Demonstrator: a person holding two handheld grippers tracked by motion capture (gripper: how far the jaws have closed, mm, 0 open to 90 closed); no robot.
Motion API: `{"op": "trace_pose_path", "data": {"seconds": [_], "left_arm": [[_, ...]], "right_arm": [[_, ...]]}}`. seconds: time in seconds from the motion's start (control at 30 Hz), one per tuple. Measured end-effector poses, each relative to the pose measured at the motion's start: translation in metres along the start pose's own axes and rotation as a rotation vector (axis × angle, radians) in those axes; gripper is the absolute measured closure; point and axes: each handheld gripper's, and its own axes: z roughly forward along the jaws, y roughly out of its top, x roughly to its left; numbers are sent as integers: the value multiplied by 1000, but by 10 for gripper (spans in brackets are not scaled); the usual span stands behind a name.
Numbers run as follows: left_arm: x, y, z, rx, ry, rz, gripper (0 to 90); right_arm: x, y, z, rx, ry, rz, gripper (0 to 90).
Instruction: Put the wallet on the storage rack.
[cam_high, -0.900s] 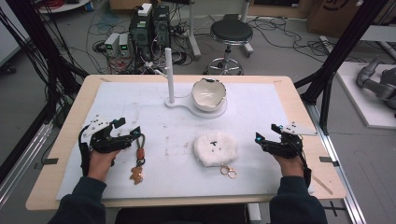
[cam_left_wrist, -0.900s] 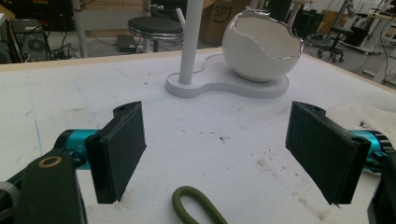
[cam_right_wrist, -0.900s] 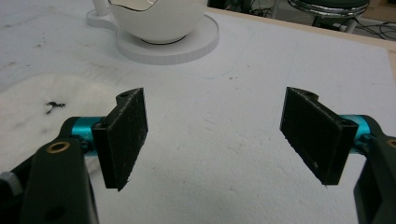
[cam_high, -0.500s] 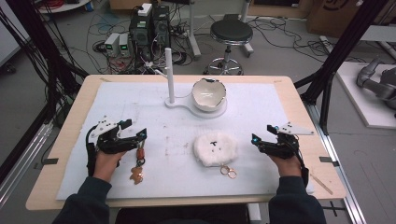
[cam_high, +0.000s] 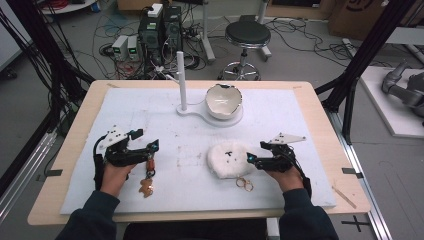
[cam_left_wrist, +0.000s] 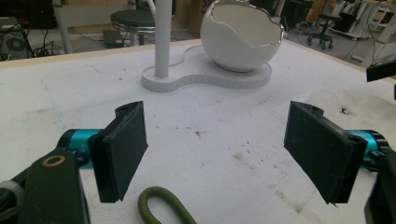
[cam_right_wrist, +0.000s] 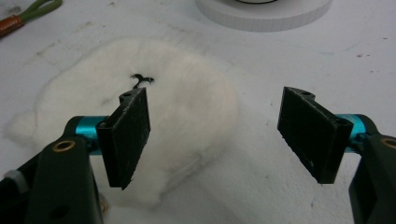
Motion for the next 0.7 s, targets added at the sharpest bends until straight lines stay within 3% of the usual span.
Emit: {"op": "trace_pose_path", "data": {"seconds": [0.27, 0.53, 0.7], "left_arm": [[0, -2, 5, 32, -6, -4, 217], [0, -2, 6, 40, -5, -6, 216], [-1, -3, 6, 42, -9, -13, 216]], "right_arm": [[3, -1, 10, 53, 24, -19, 258], [5, -3, 12, 72, 37, -18, 258], [9, -6, 22, 150, 54, -54, 291]]}}
